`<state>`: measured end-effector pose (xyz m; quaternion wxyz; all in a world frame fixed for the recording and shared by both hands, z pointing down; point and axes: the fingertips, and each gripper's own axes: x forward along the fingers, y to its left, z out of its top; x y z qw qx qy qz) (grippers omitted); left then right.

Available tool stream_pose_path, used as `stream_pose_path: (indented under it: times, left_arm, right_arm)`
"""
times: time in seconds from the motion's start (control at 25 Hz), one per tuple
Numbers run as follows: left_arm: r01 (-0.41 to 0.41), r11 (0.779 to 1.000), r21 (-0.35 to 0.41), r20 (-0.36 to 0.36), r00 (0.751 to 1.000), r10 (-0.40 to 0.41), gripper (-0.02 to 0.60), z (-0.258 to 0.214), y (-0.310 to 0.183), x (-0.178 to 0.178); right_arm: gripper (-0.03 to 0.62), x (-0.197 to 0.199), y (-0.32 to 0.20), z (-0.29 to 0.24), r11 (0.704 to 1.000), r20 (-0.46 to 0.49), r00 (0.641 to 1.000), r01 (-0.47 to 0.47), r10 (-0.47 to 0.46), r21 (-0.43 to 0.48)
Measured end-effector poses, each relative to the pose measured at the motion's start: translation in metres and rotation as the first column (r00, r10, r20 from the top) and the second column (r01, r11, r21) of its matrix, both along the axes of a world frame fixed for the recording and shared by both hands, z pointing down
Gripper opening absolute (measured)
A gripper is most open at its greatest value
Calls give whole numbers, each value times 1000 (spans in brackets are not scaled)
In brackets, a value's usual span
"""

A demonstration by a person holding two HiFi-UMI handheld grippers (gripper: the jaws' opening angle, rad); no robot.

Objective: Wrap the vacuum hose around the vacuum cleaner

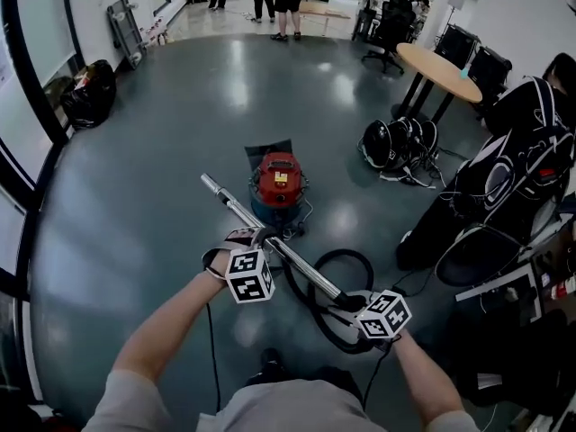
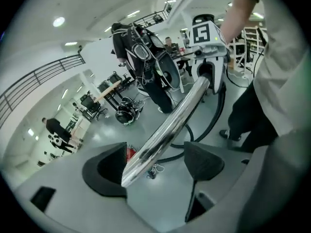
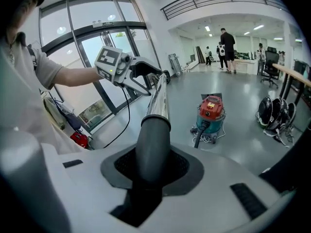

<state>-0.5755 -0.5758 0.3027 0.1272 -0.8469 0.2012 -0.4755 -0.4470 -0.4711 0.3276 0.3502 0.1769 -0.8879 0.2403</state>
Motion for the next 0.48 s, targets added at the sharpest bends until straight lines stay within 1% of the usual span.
stream_pose_path:
  times: [0.12,0.2,0.28,0.36,0.4,0.48]
  left_arm:
    - [-95,995,23,111,990,92,373,13,-14,-1]
    - [-151,988,15,180,973,146,372,24,-20,1]
    - [-195,981,0,227,955,190,372,33,-24,7]
    - [-219,975,-27,238,946,219,371,39,-25,13]
    - [-222,974,-42,230,947,226,371,41,-24,16]
    - [-212,975,-66,192,956,221,369,44,-21,21]
  right_arm:
    - [103,3,1,-5,1000,-25,999,25,-25,4]
    - [103,6,0,-9,998,-44,997,57,-57,7]
    - [103,10,-4,-16,995,-63,993,102,-101,11]
    - [103,15,-8,-23,988,-86,985,152,-150,16]
    - [103,17,-11,-25,985,-97,980,174,-171,16]
    - [103,23,-16,-26,978,-113,972,207,-205,7]
